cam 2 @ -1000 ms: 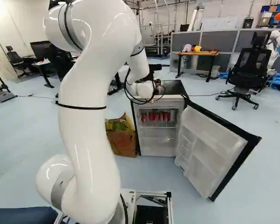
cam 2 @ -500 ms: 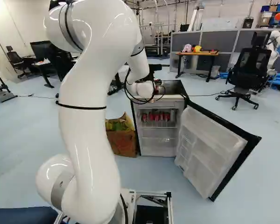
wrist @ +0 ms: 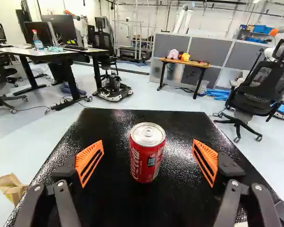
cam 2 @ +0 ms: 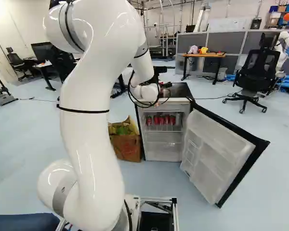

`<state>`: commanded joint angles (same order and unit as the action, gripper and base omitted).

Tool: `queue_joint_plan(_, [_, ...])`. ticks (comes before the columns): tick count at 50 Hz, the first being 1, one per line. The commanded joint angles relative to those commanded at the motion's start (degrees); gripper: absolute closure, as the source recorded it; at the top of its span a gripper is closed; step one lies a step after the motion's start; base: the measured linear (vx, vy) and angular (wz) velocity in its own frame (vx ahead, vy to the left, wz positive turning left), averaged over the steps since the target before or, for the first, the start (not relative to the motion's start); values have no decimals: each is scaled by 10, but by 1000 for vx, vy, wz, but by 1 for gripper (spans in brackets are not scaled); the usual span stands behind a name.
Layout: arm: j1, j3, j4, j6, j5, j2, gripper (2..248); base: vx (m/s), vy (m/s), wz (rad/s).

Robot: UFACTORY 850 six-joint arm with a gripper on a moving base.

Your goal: Grab a drink from the fridge

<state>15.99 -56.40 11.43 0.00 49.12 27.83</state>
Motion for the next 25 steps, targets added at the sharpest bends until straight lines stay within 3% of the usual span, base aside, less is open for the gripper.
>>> queue_joint_plan(25, [7,77,0,0,0,-61,3,0,0,0])
